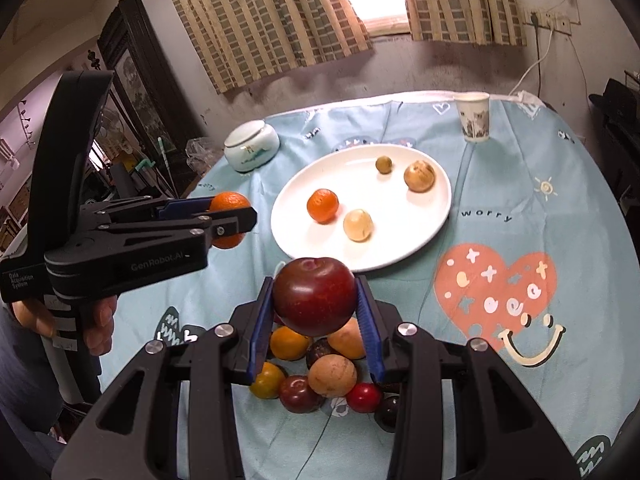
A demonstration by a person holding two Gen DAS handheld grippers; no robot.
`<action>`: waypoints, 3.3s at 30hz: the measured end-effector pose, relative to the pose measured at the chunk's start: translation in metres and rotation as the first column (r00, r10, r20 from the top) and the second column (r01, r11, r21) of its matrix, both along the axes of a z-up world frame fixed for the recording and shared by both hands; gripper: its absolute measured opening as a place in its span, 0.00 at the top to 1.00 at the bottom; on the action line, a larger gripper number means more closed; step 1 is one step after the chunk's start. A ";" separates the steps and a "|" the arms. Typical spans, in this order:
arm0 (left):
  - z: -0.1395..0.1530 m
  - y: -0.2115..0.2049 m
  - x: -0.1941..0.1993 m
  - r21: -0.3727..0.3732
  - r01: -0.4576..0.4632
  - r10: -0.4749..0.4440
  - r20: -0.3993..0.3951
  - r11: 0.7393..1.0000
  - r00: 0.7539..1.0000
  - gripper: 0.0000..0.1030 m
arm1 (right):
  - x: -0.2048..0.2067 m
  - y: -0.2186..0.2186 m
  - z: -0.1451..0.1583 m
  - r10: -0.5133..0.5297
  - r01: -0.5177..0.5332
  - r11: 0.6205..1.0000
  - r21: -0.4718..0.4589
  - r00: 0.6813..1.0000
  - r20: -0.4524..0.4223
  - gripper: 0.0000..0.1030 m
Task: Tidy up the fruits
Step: 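Carry the orange and red apple onto the white plate and release both, then grasp a yellow plum with the left tool while the right tool grasps a dark plum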
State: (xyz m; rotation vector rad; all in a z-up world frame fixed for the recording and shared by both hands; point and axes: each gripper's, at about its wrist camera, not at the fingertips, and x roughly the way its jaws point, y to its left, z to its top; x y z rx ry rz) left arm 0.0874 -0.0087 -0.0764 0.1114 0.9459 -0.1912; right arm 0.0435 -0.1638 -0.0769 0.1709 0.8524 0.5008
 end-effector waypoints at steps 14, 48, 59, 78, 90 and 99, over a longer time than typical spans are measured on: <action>-0.028 0.014 0.078 -0.024 -0.044 0.043 -0.043 0.999 0.998 0.58 | 0.085 0.005 -0.023 -0.014 0.014 0.999 -0.044 1.000 -0.013 0.61; -0.050 -0.015 0.156 0.085 -0.029 0.031 -0.011 0.996 0.999 0.42 | 0.190 0.012 -0.073 -0.074 0.054 0.982 -0.182 0.991 -0.108 0.43; -0.033 0.037 0.063 0.004 -0.112 0.112 -0.021 0.994 0.994 0.24 | 0.092 -0.020 -0.056 -0.100 0.085 0.988 -0.128 0.988 -0.115 0.31; -0.102 0.009 -0.111 -0.019 0.092 -0.094 -0.161 0.996 0.982 0.18 | -0.070 -0.050 -0.109 -0.110 0.079 0.989 -0.122 0.955 -0.276 0.31; -0.113 -0.006 -0.088 -0.158 0.225 -0.247 -0.137 0.961 0.959 0.45 | -0.075 -0.044 -0.104 -0.079 0.038 0.986 -0.160 0.963 -0.257 0.31; -0.101 0.008 -0.098 -0.180 0.178 -0.207 -0.153 0.967 0.966 0.76 | -0.050 -0.017 -0.109 0.026 -0.075 0.955 -0.285 0.985 -0.171 0.35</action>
